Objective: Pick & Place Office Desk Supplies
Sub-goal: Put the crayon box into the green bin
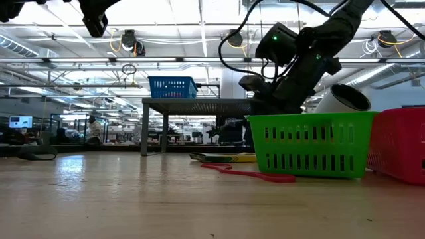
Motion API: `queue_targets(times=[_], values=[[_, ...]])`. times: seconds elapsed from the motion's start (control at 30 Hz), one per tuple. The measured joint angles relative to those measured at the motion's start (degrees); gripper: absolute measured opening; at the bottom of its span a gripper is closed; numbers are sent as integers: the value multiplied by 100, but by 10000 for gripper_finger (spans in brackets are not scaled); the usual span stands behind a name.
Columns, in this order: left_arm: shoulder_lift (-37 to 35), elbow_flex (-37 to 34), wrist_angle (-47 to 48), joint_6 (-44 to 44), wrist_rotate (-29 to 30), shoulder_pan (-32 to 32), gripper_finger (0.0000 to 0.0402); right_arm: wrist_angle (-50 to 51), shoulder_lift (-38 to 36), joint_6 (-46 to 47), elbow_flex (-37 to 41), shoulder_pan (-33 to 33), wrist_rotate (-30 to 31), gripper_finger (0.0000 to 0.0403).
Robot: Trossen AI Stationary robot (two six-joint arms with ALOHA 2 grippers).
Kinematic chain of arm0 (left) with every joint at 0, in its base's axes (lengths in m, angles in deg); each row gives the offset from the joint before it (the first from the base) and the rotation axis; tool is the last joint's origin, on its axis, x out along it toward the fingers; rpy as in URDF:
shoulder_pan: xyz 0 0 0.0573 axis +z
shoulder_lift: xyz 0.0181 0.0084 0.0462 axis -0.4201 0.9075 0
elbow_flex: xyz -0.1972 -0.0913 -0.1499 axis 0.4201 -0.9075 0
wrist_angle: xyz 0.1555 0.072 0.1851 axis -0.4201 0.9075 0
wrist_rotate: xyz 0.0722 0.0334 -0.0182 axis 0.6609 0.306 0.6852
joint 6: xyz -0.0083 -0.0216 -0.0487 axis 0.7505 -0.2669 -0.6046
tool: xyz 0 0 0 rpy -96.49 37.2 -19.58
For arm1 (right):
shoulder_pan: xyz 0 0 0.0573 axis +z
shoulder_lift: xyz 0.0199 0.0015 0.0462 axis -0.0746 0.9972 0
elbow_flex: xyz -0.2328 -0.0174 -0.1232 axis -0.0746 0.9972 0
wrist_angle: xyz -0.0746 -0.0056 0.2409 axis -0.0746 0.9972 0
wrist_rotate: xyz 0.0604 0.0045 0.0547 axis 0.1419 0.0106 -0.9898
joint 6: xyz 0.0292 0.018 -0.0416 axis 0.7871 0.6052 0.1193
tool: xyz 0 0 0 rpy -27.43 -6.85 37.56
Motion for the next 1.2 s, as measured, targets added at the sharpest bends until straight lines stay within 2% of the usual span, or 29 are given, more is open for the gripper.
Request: queue_targets(times=[0.2, 0.47, 0.63, 0.87, 1.2], values=[[0, 0, 0, -2, -1, 0, 251, -174, 246, 179, 37, -4, -13, 200], [2, 0, 15, -118, -14, -5, 251, -1296, 695, 493, 28, 26, -323, 189], [2, 0, 99, -191, -17, -7, 251, -1598, 708, 566, 30, 53, -405, 139], [2, 0, 241, -303, -14, -7, 251, -1873, 702, 517, 30, 48, -439, 18], [2, 0, 256, -349, -14, -9, 251, -1871, 686, 476, 30, 48, -457, 0]])
